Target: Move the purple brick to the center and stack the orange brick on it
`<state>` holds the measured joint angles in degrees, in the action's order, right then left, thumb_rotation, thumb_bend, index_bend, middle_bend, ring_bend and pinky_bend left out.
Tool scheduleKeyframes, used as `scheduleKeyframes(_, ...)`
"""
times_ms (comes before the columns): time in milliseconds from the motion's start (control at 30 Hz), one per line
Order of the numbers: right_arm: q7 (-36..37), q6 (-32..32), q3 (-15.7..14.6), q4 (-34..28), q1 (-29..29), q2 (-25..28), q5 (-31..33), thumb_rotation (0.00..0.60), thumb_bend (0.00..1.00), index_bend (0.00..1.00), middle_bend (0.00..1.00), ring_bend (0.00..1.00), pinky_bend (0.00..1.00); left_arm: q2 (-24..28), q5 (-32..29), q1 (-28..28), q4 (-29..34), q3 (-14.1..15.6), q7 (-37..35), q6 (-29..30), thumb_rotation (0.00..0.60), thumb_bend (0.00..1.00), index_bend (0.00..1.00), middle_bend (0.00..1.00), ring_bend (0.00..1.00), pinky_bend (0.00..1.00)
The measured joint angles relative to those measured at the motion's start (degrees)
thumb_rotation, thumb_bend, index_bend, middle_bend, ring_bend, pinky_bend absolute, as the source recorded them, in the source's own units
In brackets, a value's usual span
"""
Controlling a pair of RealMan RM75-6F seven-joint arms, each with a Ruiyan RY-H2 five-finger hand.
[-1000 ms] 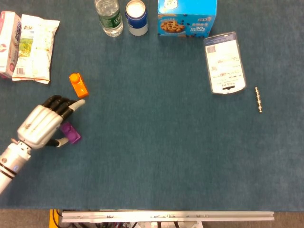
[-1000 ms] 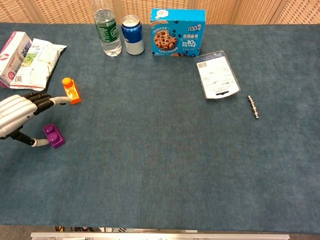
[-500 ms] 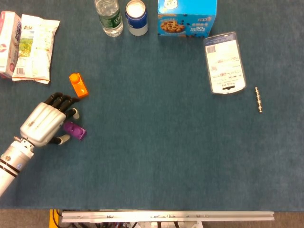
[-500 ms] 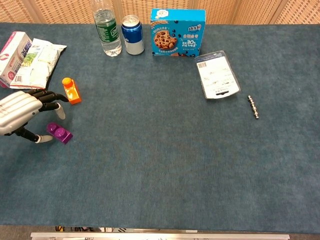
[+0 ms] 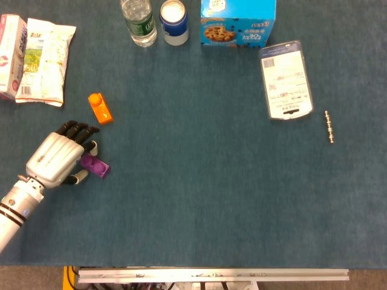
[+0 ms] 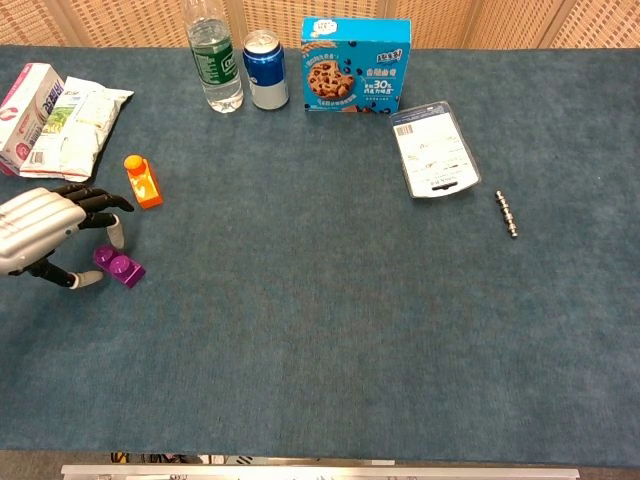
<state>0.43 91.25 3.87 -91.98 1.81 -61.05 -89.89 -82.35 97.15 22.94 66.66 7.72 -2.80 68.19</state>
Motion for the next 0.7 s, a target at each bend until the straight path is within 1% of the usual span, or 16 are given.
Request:
scheduleKeyframes(367,0.92,0.37,0.00,0.56,-0.39,0.10,0.13,0.600,0.18,0.30,0.35,0.32,0.40,0.07,-1.40,1.01,1.58,-0.25,3.10,-3.01,0.600,0.24,0.41,0.19,0.15,0.15)
scheduleKeyframes(700,1.35,0.75,0.03,0.64,-0.60,0.29,-0.11,0.600,0.18,0.30,0.35,0.32,0.40,-0.65,-2.11,0.98,1.41,-0.21,3.33,-3.53,0.600,0.24,0.47,0.19,0.15,0.15)
